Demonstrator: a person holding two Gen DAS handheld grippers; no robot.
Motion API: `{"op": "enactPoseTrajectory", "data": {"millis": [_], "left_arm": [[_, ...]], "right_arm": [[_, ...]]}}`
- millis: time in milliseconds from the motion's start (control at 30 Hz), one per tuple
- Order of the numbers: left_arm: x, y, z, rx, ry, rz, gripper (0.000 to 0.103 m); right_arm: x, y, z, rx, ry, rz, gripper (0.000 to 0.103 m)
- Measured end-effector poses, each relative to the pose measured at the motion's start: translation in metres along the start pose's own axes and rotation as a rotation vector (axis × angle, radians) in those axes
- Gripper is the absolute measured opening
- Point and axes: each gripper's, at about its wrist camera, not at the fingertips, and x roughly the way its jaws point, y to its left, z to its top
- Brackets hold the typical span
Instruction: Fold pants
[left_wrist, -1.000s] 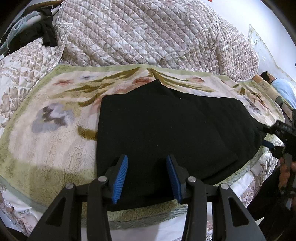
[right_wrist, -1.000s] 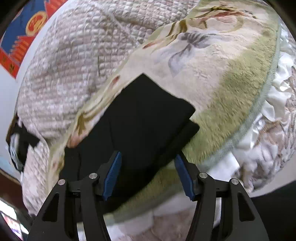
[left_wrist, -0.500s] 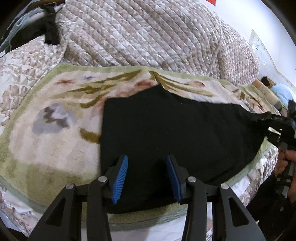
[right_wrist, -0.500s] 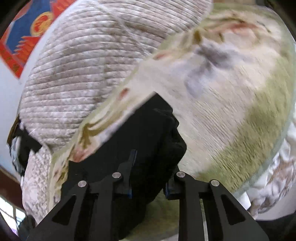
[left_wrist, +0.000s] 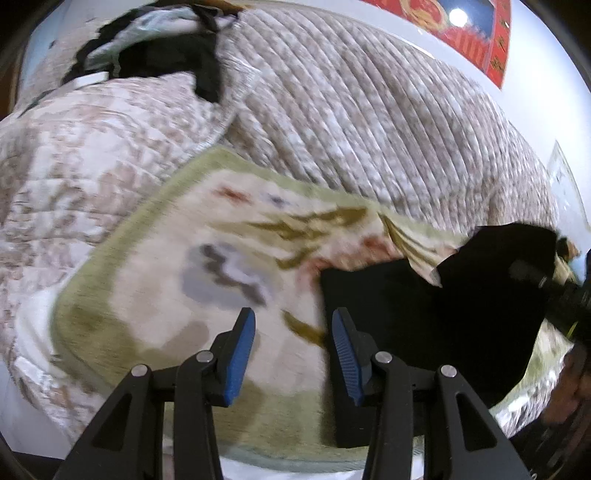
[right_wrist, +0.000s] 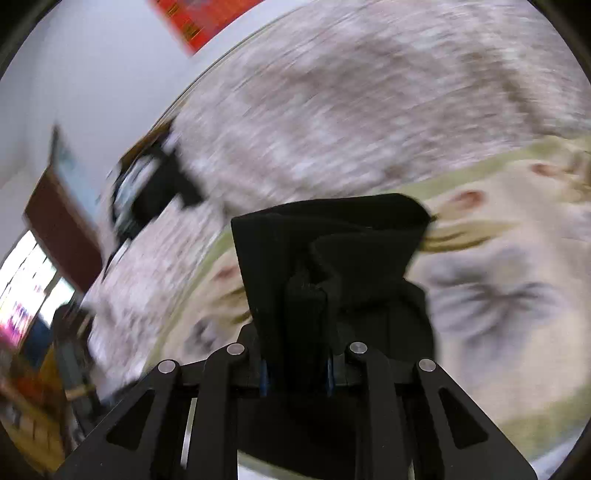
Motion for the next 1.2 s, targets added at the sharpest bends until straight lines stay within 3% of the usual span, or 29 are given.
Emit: {"op": "enactPoseTrajectory", "data": {"millis": [133, 267, 533, 700, 800, 867, 1067, 1133, 1200], "left_arm": [[-0.007, 0.017, 0.003, -0.041, -0.021, 0.018, 0.047], [-0.003, 0.026, -0.002, -0.051, -0.003, 0.029, 0.047], [0.001, 0.024, -0.005, -0.049, 0.01, 0.01, 0.047], [0.002, 0.024, -0.006, -0.047, 0.017, 0.013, 0.047], [0.003, 0.026, -0.007, -0.05, 0.019, 0.023, 0.047], [0.003, 0.028, -0.007, -0.054, 0.02, 0.029, 0.047], [0.003, 0.028, -0.007, -0.052, 0.02, 0.033, 0.047], [0.004, 0.027, -0.006, -0.046, 0.022, 0.032, 0.047], [0.004, 0.024, -0.006, -0.039, 0.024, 0.024, 0.047]], "right_arm": [[0.055, 0.032, -0.032, -0.092, 0.158, 0.067, 0.021], [0.091, 0.036, -0.067, -0.148, 0.275, 0.043, 0.021], [0.081, 0.054, -0.066, -0.213, 0.232, 0.01, 0.021], [0.092, 0.056, -0.081, -0.253, 0.268, 0.007, 0.022], [0.088, 0.057, -0.083, -0.276, 0.253, 0.025, 0.033], [0.082, 0.061, -0.08, -0.259, 0.26, 0.082, 0.051], [0.043, 0.071, -0.075, -0.276, 0.178, 0.216, 0.051], [0.031, 0.059, -0.072, -0.237, 0.14, 0.21, 0.051], [0.028, 0.041, -0.074, -0.207, 0.133, 0.134, 0.048]]}}
